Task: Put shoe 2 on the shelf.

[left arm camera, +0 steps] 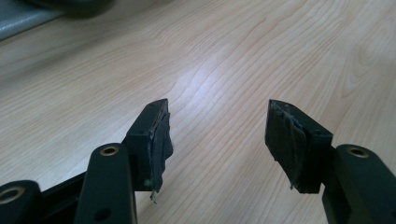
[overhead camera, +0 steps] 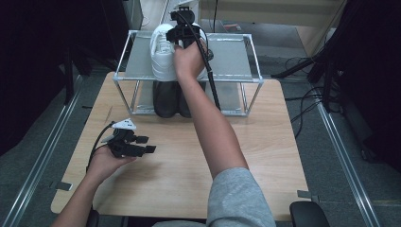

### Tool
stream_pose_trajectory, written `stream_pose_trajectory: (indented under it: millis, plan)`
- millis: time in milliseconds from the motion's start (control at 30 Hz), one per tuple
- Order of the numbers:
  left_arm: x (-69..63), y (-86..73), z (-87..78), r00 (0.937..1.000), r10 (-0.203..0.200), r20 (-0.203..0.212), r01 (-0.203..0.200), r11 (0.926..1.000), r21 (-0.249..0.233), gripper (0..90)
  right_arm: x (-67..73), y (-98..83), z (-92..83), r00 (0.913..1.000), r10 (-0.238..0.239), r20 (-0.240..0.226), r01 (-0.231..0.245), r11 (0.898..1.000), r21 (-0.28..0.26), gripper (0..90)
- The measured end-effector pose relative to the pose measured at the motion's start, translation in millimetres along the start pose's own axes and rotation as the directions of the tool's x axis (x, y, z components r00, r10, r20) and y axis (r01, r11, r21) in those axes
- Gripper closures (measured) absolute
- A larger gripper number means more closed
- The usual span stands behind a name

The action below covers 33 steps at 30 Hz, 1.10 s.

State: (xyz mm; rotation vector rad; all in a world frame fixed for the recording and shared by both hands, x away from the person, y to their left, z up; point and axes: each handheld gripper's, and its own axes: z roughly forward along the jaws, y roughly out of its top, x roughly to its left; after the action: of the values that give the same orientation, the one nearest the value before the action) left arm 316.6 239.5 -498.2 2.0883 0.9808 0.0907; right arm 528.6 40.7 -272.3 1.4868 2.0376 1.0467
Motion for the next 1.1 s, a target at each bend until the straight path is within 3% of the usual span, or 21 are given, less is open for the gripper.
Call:
stream_pose_trajectory:
  millis: [100, 200, 400, 533, 700, 933, 1100]
  plan:
    - [1.1, 3.3, 2.0, 1.0000, 0.000, 0.004, 0.000, 1.0000, 0.005, 41.0, -3.8, -0.9, -6.5, 0.9984, -0.047, -0.031, 0.047, 0.999, -0.001, 52.6]
    - [2.1, 4.7, 4.9, 1.0000, 0.002, 0.007, -0.002, 0.9999, 0.017, 41.0, -6.2, -2.5, -15.6, 0.9959, -0.085, -0.033, 0.084, 0.996, -0.016, 52.9]
    - [2.3, 9.5, 10.3, 0.9999, 0.008, 0.012, -0.008, 0.9993, 0.037, 41.1, -12.7, -2.5, -37.7, 0.9905, -0.091, -0.103, 0.087, 0.996, -0.035, 52.3]
    - [1.9, 11.6, 13.8, 0.9998, 0.013, 0.014, -0.014, 0.9994, 0.032, 41.0, -16.3, -6.4, -52.0, 0.9798, -0.134, -0.149, 0.125, 0.990, -0.066, 55.3]
    - [2.0, 12.5, 13.9, 0.9995, 0.011, 0.029, -0.011, 0.9998, 0.016, 41.0, -19.5, -14.4, -62.5, 0.9670, -0.171, -0.189, 0.162, 0.985, -0.066, 54.7]
    - [2.6, 15.3, 16.4, 0.9993, 0.018, 0.033, -0.020, 0.9990, 0.041, 40.9, -23.1, -32.0, -80.6, 0.9468, -0.216, -0.239, 0.199, 0.976, -0.093, 52.2]
    - [2.2, 15.6, 15.9, 0.9993, 0.011, 0.036, -0.012, 0.9993, 0.036, 40.9, -28.2, -51.8, -95.5, 0.9233, -0.252, -0.290, 0.224, 0.966, -0.126, 50.5]
